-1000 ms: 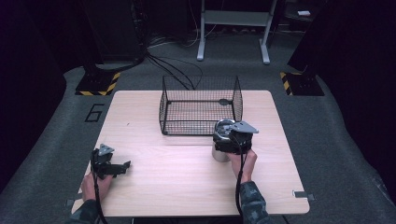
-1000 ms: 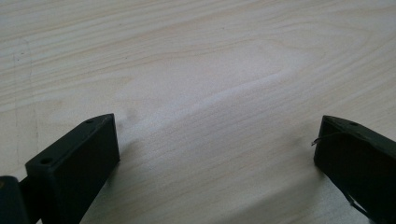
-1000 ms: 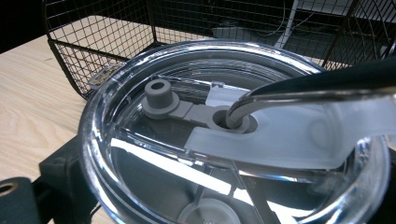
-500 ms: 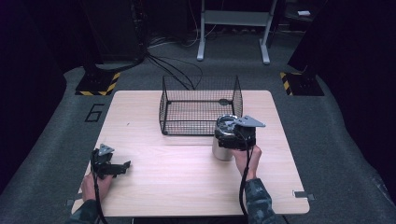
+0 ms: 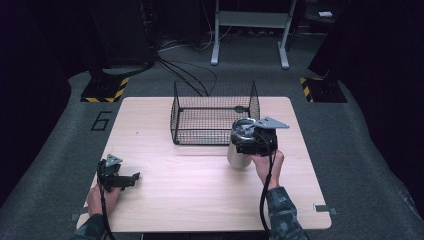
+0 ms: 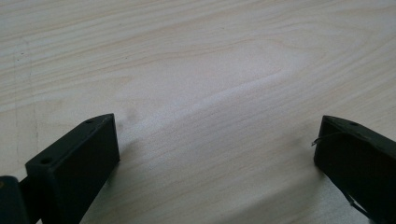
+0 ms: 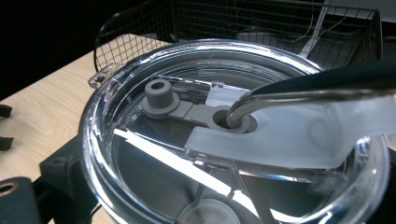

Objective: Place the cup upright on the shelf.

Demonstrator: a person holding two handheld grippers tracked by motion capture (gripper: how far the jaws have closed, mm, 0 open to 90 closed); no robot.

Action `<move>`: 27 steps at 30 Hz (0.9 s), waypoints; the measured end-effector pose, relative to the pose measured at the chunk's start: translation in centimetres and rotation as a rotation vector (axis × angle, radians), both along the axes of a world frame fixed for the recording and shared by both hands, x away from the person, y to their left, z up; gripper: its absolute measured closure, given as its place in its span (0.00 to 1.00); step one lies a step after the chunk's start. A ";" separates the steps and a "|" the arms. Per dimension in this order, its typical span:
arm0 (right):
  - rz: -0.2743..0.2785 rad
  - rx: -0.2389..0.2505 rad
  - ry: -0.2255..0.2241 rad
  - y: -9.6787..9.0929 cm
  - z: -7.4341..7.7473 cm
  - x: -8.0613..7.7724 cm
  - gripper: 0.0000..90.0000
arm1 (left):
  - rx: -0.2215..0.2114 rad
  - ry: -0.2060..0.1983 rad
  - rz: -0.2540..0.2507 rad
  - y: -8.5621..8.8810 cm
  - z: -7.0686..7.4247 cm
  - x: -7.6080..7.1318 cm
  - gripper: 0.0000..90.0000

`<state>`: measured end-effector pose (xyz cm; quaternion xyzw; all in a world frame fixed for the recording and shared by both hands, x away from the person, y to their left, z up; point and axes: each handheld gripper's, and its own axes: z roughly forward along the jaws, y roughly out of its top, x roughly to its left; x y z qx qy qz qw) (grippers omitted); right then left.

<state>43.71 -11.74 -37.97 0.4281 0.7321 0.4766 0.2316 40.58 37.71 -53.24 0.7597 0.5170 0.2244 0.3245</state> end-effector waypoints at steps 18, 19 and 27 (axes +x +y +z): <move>0.050 0.005 -0.009 0.0 3.7 1.0 0.04 | 0.003 0.006 -0.002 0.0 0.1 0.0 0.00; 0.051 0.002 -0.007 0.1 3.9 1.1 0.04 | 0.003 0.015 -0.007 0.1 0.1 0.0 0.00; 0.065 -0.001 -0.033 0.7 6.0 1.8 0.04 | 0.002 0.006 -0.003 0.0 0.1 0.0 0.00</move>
